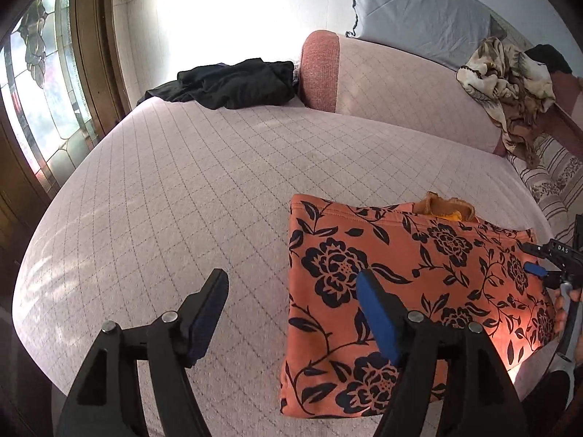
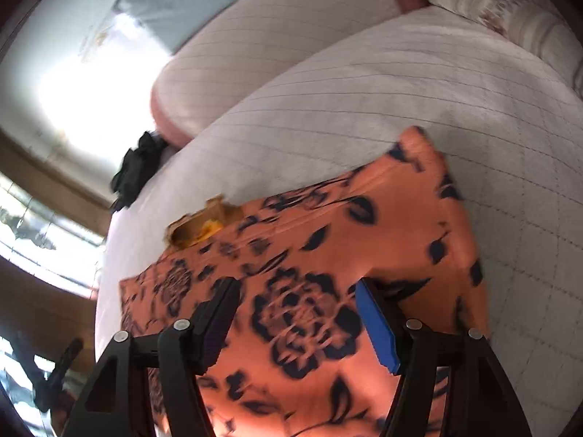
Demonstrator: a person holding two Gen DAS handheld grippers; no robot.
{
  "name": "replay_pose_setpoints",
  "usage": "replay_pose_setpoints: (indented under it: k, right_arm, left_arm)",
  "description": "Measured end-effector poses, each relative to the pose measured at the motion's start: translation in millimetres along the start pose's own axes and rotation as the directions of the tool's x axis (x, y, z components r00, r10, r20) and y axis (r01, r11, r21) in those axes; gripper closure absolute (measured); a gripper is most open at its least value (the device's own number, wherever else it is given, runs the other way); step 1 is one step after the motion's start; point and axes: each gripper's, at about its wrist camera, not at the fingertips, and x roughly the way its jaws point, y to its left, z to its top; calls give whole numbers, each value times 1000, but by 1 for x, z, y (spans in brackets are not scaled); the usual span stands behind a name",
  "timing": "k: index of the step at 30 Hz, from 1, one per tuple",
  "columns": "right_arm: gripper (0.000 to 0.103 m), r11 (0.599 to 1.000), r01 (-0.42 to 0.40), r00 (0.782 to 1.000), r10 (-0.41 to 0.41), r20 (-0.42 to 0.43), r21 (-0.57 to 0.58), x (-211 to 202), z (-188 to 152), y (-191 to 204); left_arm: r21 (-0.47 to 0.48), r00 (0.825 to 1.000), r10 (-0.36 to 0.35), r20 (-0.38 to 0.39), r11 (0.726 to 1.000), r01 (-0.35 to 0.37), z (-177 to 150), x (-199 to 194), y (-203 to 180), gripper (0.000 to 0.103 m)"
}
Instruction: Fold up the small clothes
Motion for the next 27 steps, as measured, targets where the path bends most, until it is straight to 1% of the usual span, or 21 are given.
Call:
replay_pose_setpoints:
  k: [1, 2, 3, 4, 5, 6, 8, 10, 11, 12, 13, 14, 15, 17, 19, 20, 21, 22, 23, 24, 27]
  right_arm:
    - [36, 993, -66, 998, 66, 12, 102, 3, 8, -18]
    - [37, 979, -102, 995, 98, 35, 179, 0, 13, -26]
    - [35, 976, -91, 995, 82, 49, 199, -6, 15, -22]
    - [34, 985, -62, 996, 52, 68, 161, -15, 16, -12]
    - [32, 993, -51, 995, 42, 86, 104, -22, 15, 1]
    - [32, 996, -65, 995, 61, 83, 54, -26, 13, 11]
    - [31, 996, -89, 994, 88, 58, 9, -27, 10, 22]
    - [29, 999, -28, 999, 27, 45, 20, -18, 10, 13]
    - [30, 998, 19, 999, -20, 25, 57, -11, 10, 1]
    - [32, 993, 17, 1000, -19, 10, 118, -6, 11, -13]
    - [32, 986, -20, 999, 15, 30, 168, -9, 12, -20]
    - [30, 983, -29, 999, 21, 43, 182, -14, 15, -19]
    - [30, 987, -23, 999, 15, 49, 159, -17, 19, -12]
    - [29, 996, -51, 997, 45, 66, 80, -22, 25, 5]
    - [27, 997, -62, 996, 58, 73, 47, -19, 34, 9]
    - [24, 998, -26, 997, 22, 74, 51, -13, 38, 4]
    - [23, 996, 48, 997, -53, 61, 72, -2, 42, -6]
    - [24, 988, 112, 993, -115, 27, 111, 11, 44, -21]
    - [24, 988, 80, 996, -86, 39, 134, 14, 43, -29]
    - [23, 989, 71, 994, -81, 69, 129, 8, 43, -27]
    - [23, 995, 66, 995, -72, 75, 77, -5, 39, -9]
  left_arm:
    - [-13, 1000, -2, -7, 1000, 1, -3, -1, 1, 30]
    - [-18, 1000, -7, -16, 1000, 7, -6, -2, 2, 30]
    - [-21, 1000, -6, -19, 1000, 6, -8, -4, 3, 30]
    - [-27, 1000, 0, -14, 1000, -1, -10, -6, 5, 30]
    - [-32, 1000, 5, -13, 999, -5, -12, -7, 6, 30]
    - [-36, 1000, 5, -17, 999, -5, -13, -8, 5, 30]
    - [-48, 1000, -3, -25, 999, 2, -16, -8, 7, 30]
    - [-51, 999, -8, -31, 999, 6, -18, -9, 8, 30]
    - [-49, 999, -7, -32, 999, 6, -19, -10, 8, 30]
    - [-45, 1000, -3, -31, 999, 2, -20, -11, 9, 30]
    - [-41, 1000, 3, -29, 999, -4, -20, -12, 10, 30]
    - [-38, 1000, 9, -27, 999, -10, -20, -12, 10, 30]
    - [-37, 1000, 16, -27, 999, -17, -20, -10, 11, 30]
    - [-45, 999, 20, -38, 999, -22, -19, -4, 12, 30]
    - [-49, 999, 13, -47, 999, -16, -19, 1, 12, 30]
    - [-47, 998, 15, -53, 999, -18, -19, 4, 11, 30]
    - [-46, 998, 14, -59, 999, -17, -19, 7, 10, 30]
    - [-45, 998, 14, -64, 999, -17, -20, 9, 9, 30]
    - [-43, 997, 14, -70, 999, -17, -21, 11, 9, 30]
    - [-41, 997, 15, -71, 999, -18, -22, 11, 8, 30]
    - [-39, 997, 23, -79, 999, -26, -23, 13, 7, 30]
